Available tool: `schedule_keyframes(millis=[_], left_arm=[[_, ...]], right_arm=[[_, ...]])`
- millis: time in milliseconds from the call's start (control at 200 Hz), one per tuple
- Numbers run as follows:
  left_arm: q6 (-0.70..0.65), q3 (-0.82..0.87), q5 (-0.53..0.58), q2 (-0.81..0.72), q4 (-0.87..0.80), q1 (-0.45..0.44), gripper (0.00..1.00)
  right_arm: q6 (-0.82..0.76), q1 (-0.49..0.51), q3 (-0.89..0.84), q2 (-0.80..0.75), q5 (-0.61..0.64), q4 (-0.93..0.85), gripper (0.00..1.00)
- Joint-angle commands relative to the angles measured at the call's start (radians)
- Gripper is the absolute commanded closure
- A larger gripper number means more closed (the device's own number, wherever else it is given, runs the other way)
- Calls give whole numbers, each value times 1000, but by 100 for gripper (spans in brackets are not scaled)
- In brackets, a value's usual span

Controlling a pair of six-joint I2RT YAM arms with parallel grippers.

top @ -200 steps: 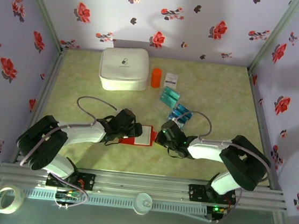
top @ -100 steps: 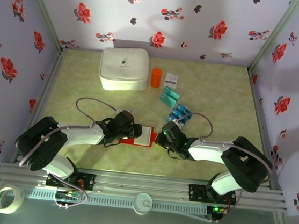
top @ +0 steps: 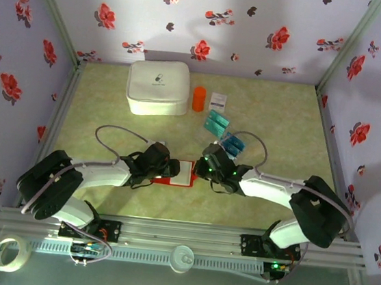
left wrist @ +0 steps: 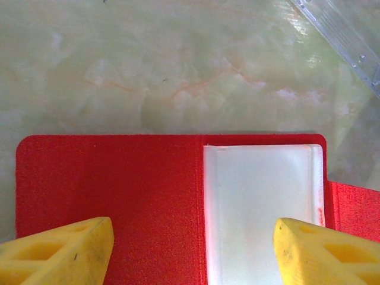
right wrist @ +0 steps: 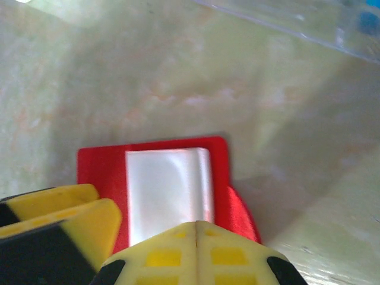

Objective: Put the credit cards into the card holder

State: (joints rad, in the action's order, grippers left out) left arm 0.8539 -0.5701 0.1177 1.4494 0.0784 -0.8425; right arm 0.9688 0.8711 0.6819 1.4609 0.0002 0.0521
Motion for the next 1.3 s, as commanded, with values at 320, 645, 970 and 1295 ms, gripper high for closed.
schedule_keyframes(millis=[320,645,970,1295], left_arm=[[-35,8,23,-18,-37,-9,28],[-49,8,23,-18,-41,-9,28],[-100,-51,43,-44,-159,-9,18],[-64,-94,9,-11,-221,-9,26]], right_arm=[[-87,-3,150,189,-46,-57,100],[-104,-22,171,248,-65,-59,100],[-105,-32,156,274,-92,-50,100],[-84,-31,127,268,-104,-25,100]])
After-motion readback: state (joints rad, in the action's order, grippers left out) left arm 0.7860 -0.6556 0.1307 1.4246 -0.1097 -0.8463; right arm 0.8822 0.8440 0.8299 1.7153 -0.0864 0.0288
